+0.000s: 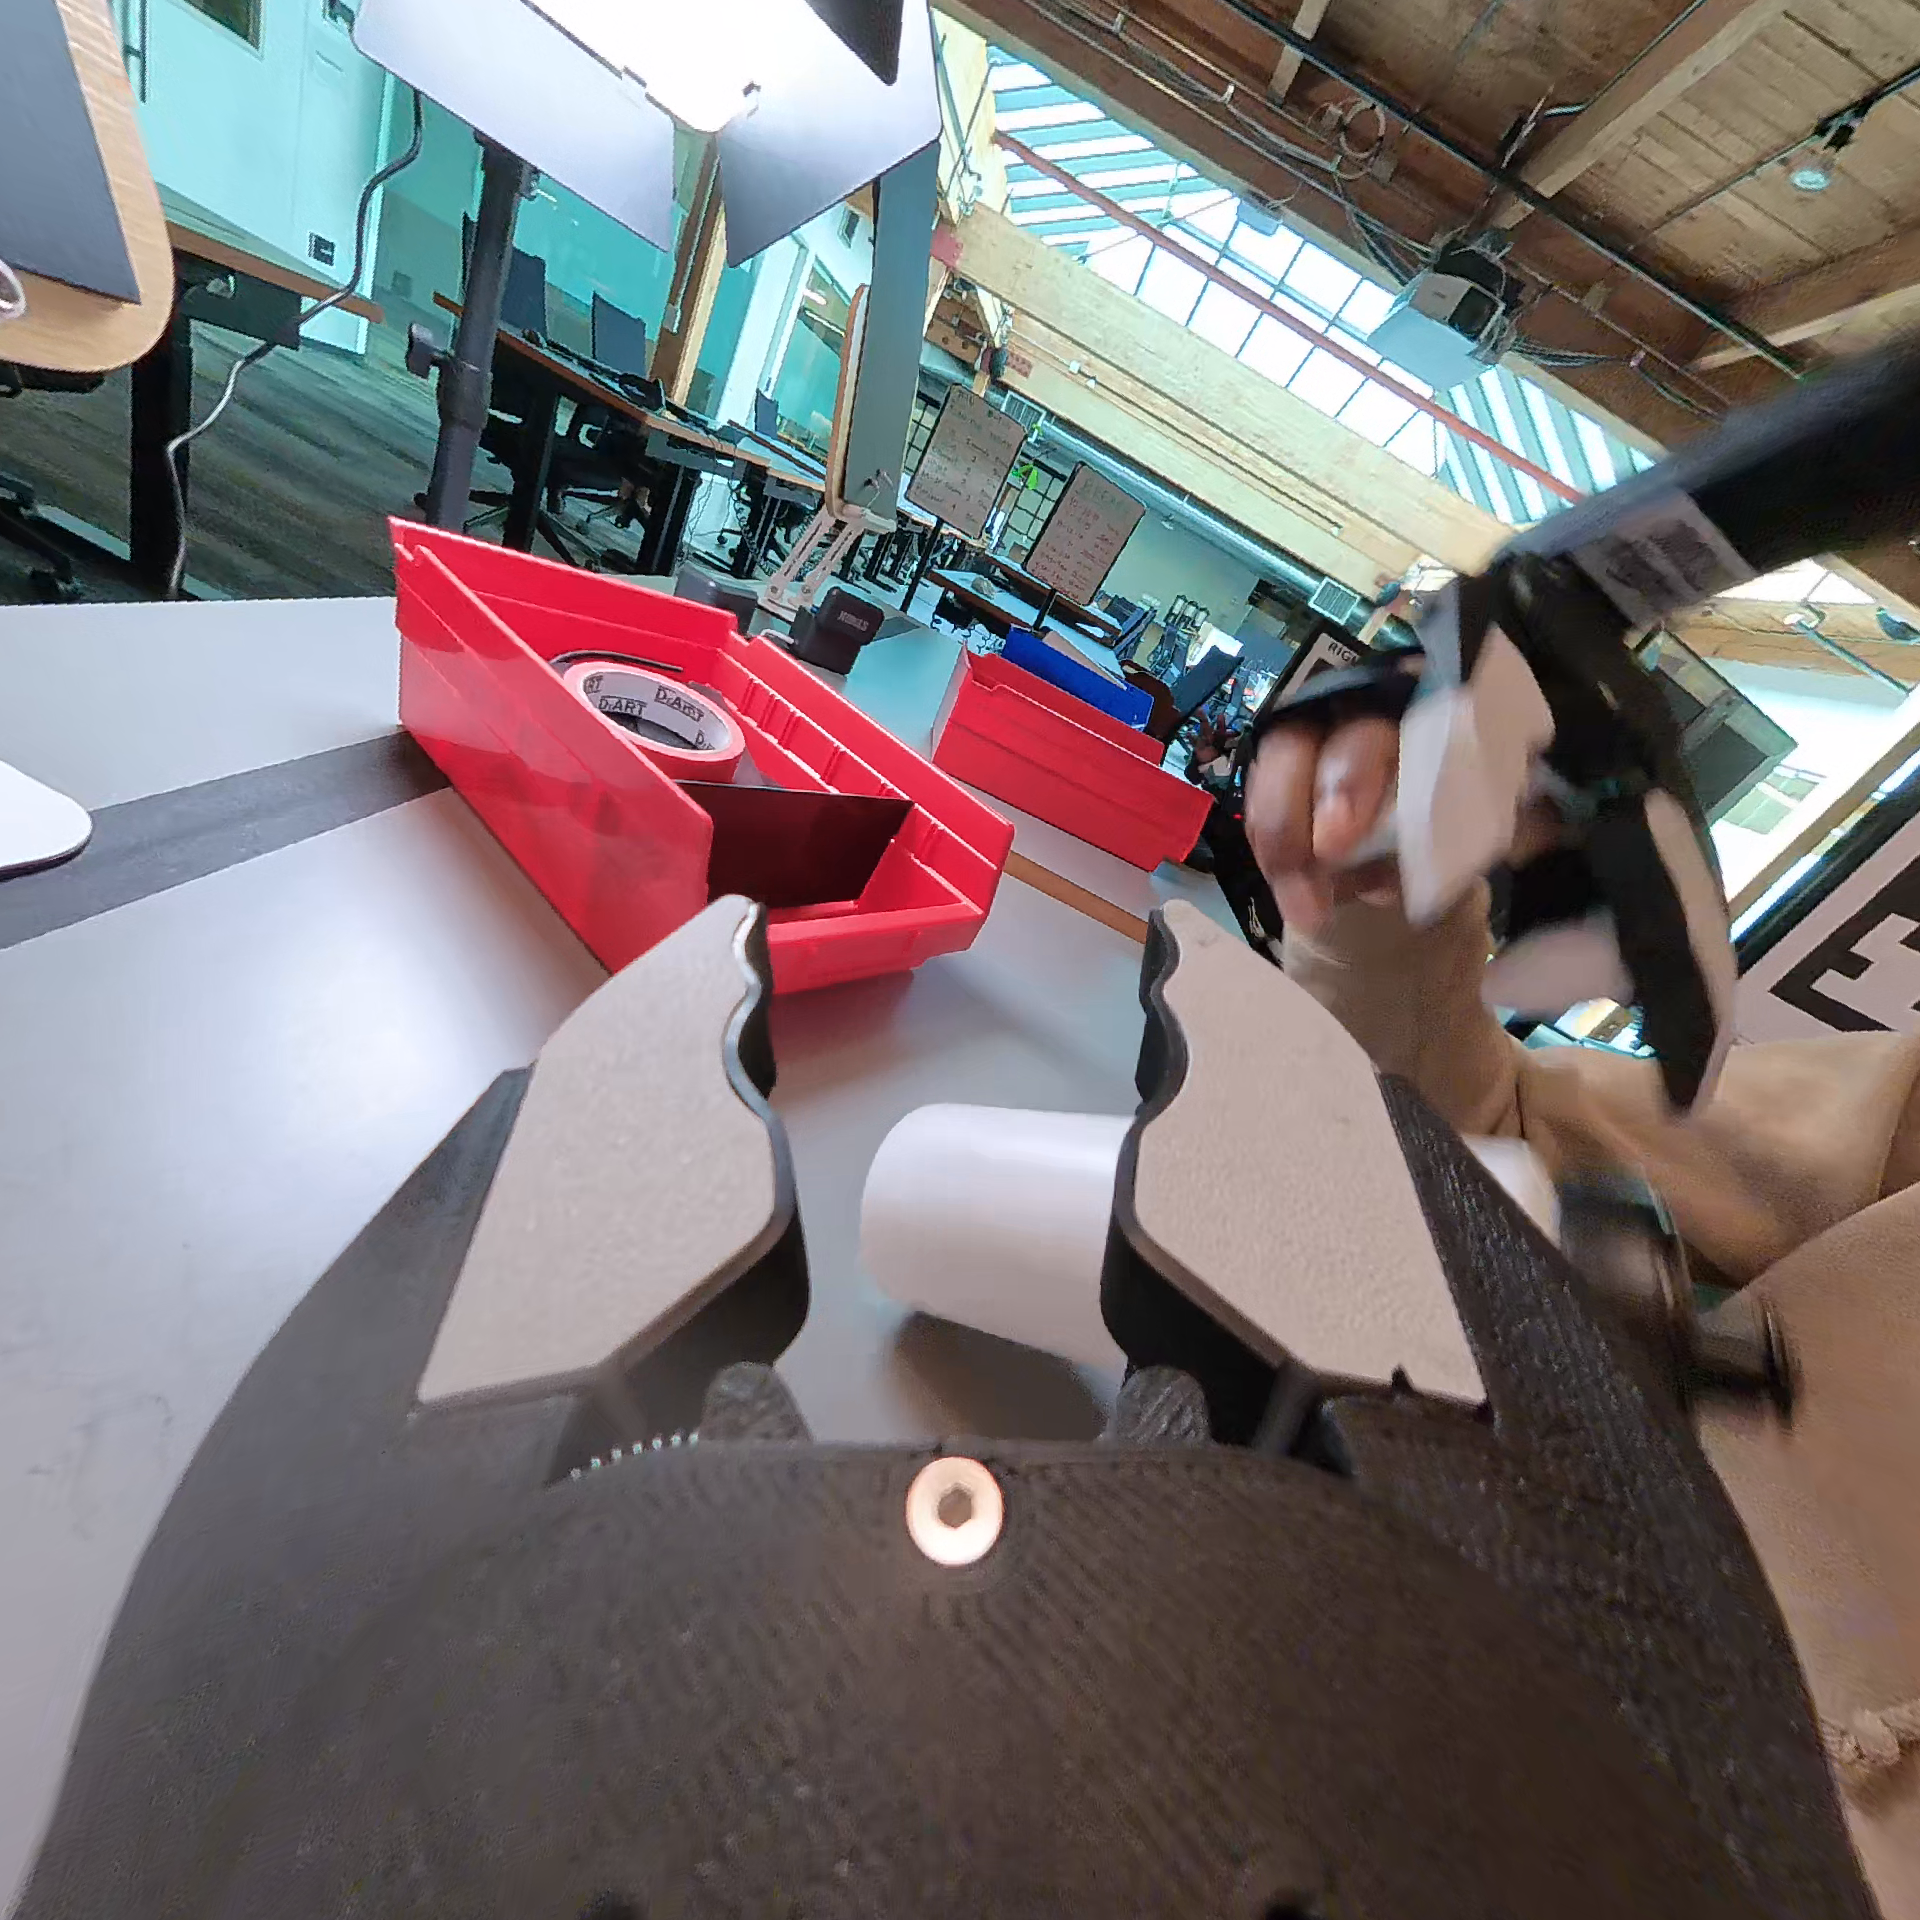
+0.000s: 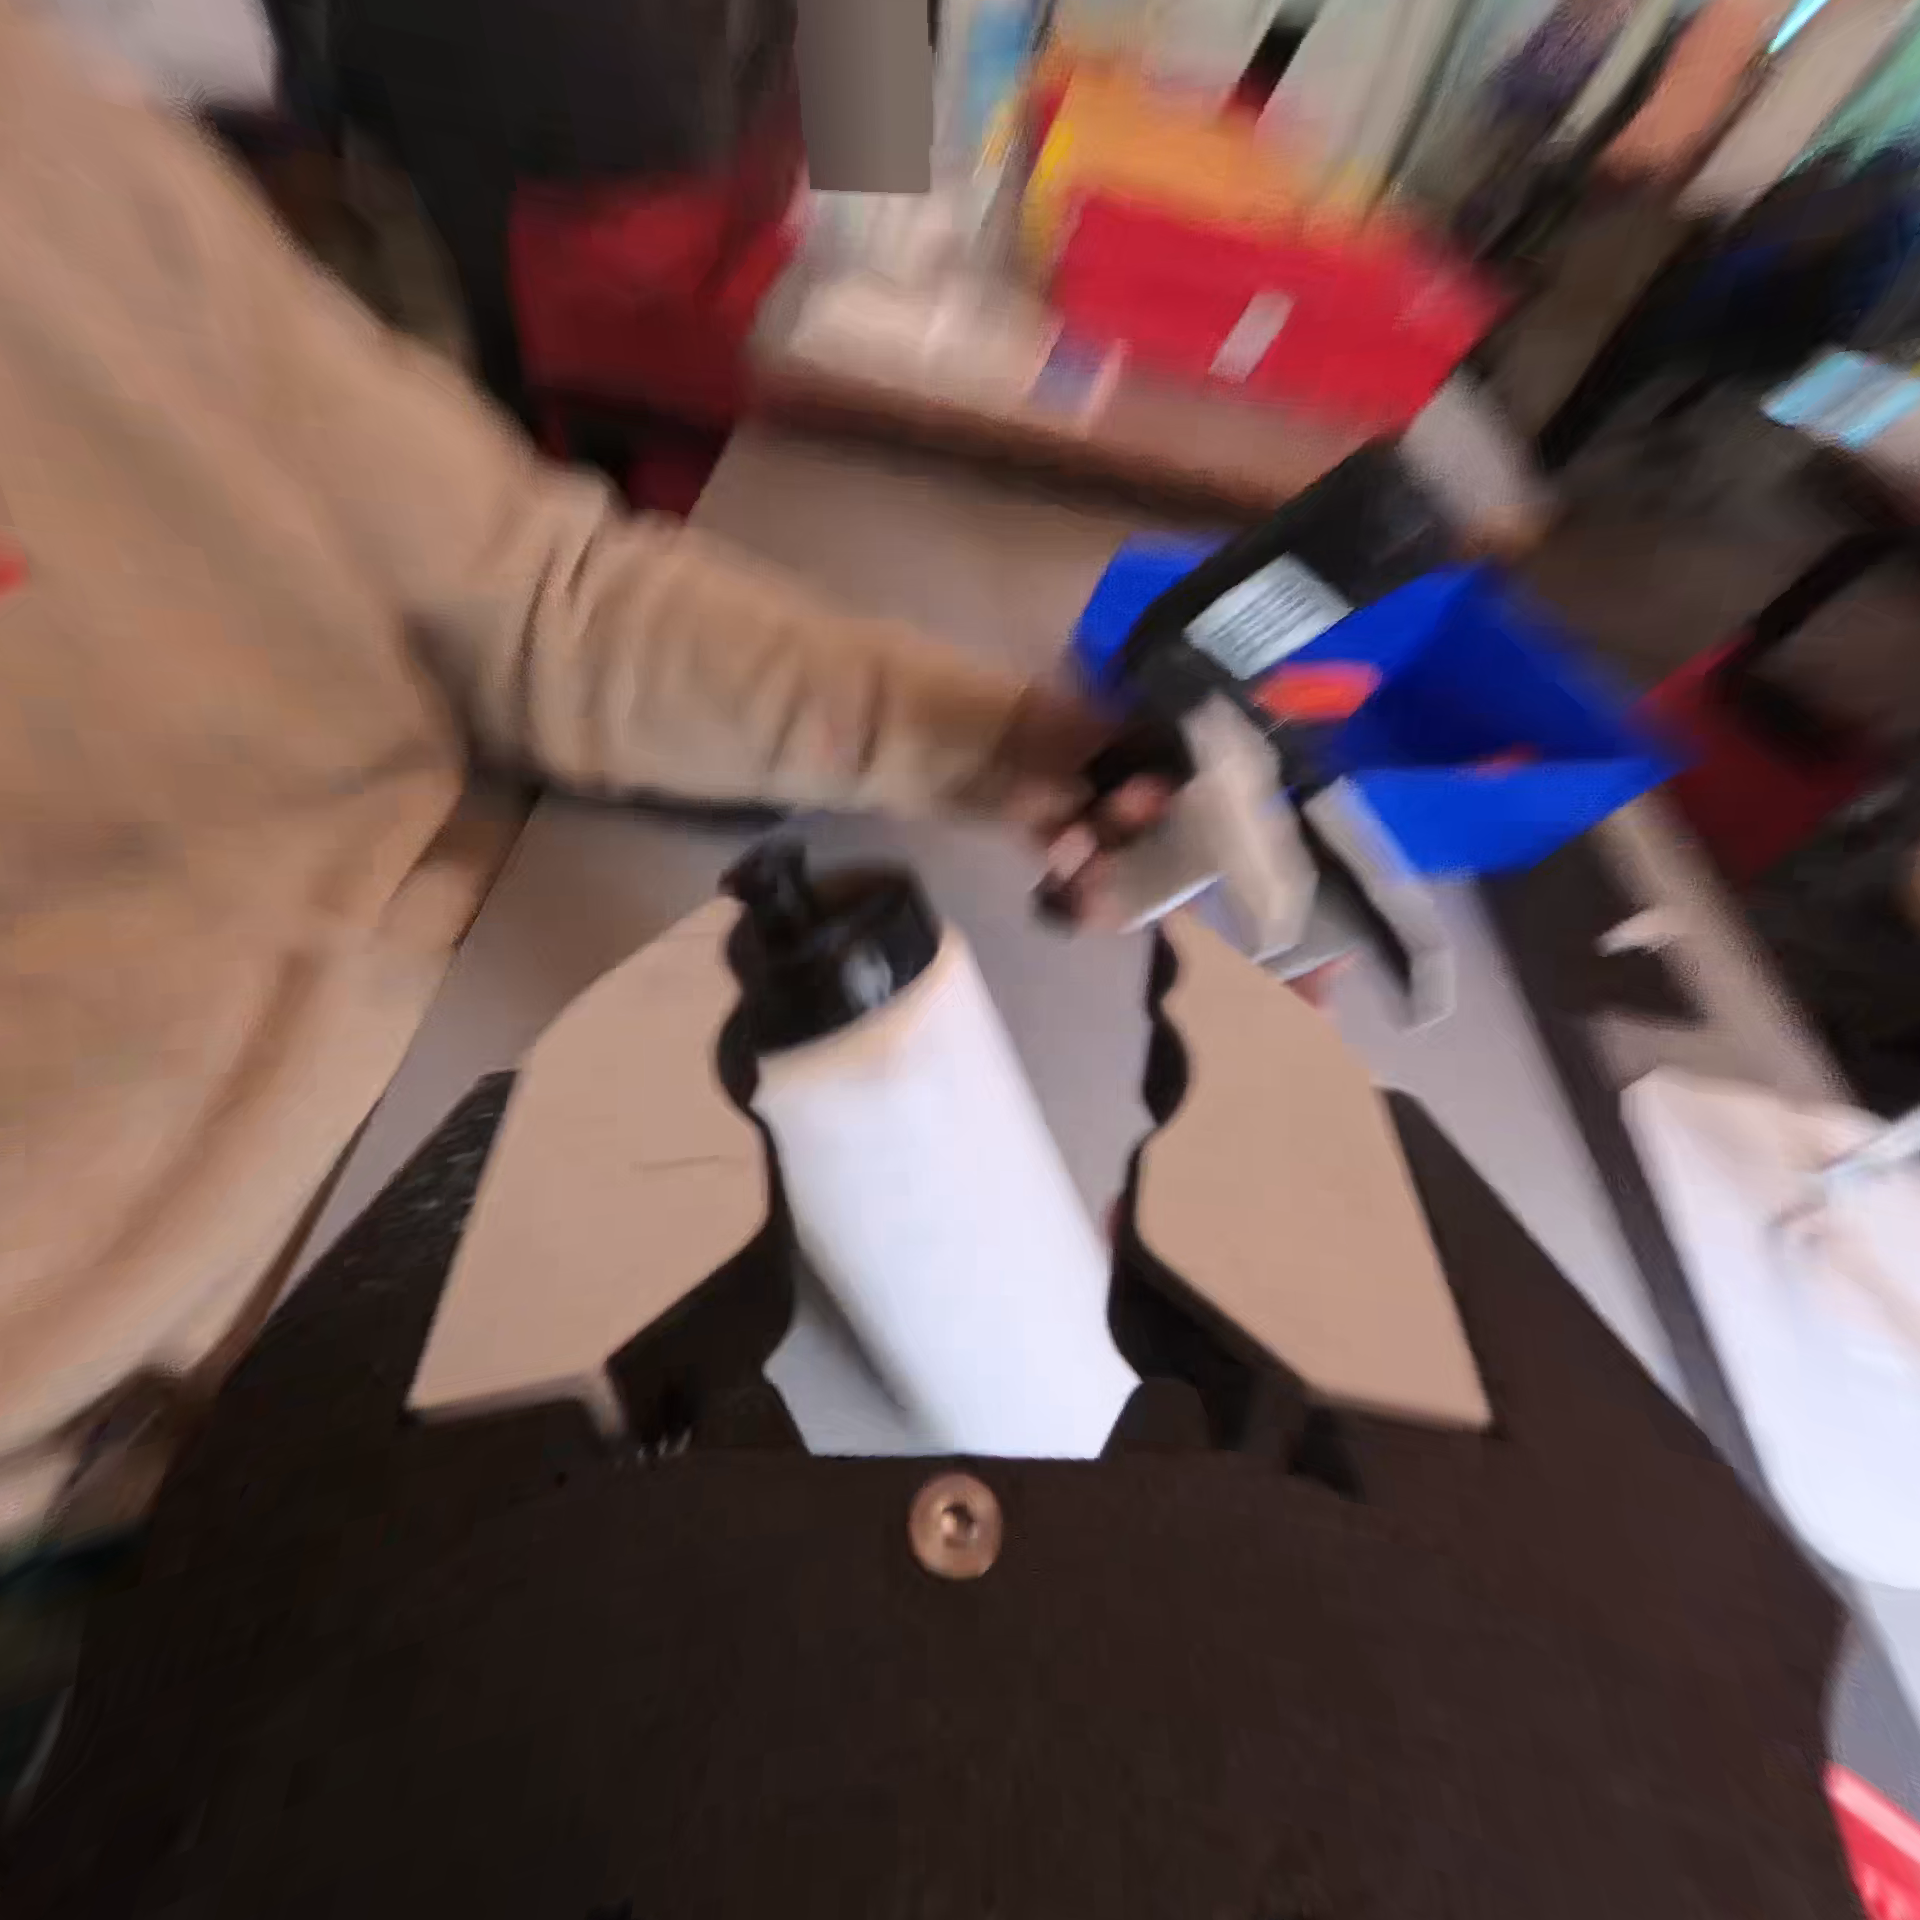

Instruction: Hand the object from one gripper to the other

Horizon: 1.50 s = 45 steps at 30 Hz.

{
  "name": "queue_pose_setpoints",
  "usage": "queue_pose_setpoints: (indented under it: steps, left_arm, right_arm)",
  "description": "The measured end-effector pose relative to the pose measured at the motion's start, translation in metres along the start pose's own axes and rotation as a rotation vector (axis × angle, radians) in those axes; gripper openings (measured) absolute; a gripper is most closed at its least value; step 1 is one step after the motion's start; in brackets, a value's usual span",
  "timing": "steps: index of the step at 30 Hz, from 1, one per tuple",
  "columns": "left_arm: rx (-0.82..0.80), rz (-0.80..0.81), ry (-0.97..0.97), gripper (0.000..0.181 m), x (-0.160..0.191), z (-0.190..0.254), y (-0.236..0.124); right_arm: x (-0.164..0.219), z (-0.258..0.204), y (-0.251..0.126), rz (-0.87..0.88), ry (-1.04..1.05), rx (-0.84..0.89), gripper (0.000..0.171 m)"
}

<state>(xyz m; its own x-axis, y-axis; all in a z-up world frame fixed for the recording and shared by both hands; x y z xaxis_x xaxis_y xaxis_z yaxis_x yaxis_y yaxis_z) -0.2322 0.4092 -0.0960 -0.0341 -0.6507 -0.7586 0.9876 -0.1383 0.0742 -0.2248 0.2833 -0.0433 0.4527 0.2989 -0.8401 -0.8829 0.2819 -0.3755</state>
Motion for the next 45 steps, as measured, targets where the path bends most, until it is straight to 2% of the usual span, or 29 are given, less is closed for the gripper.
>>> queue_pose_setpoints:
  steps: [1, 3, 4, 6, 13, 18, 27, 29, 32, 34, 39, 45]
  left_arm:
    - [-0.002, 0.002, -0.007, 0.068, 0.0, -0.001, 0.0]
    - [-0.007, 0.01, -0.015, 0.067, -0.001, -0.004, -0.001]
    - [-0.012, 0.014, -0.017, 0.067, -0.002, -0.005, -0.002]
    - [-0.015, 0.026, -0.019, 0.067, -0.005, -0.005, -0.005]
    - [-0.014, 0.055, -0.005, 0.066, -0.014, -0.002, -0.011]
    - [-0.021, 0.04, -0.005, 0.066, -0.011, -0.004, -0.009]
    - [-0.039, 0.036, 0.003, 0.065, -0.011, -0.006, -0.01]
    - [-0.042, 0.037, 0.008, 0.065, -0.012, -0.006, -0.011]
    - [-0.045, 0.036, 0.001, 0.064, -0.011, -0.007, -0.011]
    - [-0.05, 0.031, 0.002, 0.064, -0.01, -0.008, -0.011]
    - [-0.056, 0.035, 0.01, 0.063, -0.013, -0.008, -0.013]
    - [-0.058, 0.051, 0.004, 0.062, -0.018, -0.01, -0.017]
  right_arm:
    - [0.015, -0.021, 0.011, -0.17, -0.026, -0.084, 0.084]
    - [0.04, -0.046, 0.038, -0.419, -0.143, -0.153, 0.089]
    - [0.05, -0.06, 0.052, -0.503, -0.159, -0.225, 0.091]
    - [0.064, -0.068, 0.069, -0.606, -0.221, -0.26, 0.091]
    - [0.06, -0.069, 0.076, -0.539, -0.208, -0.267, 0.088]
    - [0.067, -0.072, 0.086, -0.552, -0.216, -0.286, 0.087]
    - [0.092, -0.086, 0.124, -0.613, -0.263, -0.336, 0.088]
    - [0.1, -0.09, 0.137, -0.639, -0.302, -0.329, 0.087]
    - [0.123, -0.084, 0.154, -0.77, -0.441, -0.259, 0.086]
    - [0.12, -0.086, 0.16, -0.737, -0.421, -0.264, 0.085]
    - [0.114, -0.076, 0.151, -0.672, -0.372, -0.256, 0.084]
    - [0.069, -0.034, 0.113, -0.47, -0.293, -0.079, 0.084]
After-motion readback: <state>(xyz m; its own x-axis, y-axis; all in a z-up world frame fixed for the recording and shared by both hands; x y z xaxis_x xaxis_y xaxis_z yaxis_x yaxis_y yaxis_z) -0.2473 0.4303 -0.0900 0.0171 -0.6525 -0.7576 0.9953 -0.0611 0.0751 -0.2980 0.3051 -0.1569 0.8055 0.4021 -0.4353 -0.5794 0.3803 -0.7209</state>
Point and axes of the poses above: each gripper's, where its closed fingertips meet, y out along the fingers, x out of its underside, z = x × y across the jaws, the point moved 1 cm from there along -y, back along the fingers, and after that the axes turned 14 degrees about -y, right-handed, at the moved point
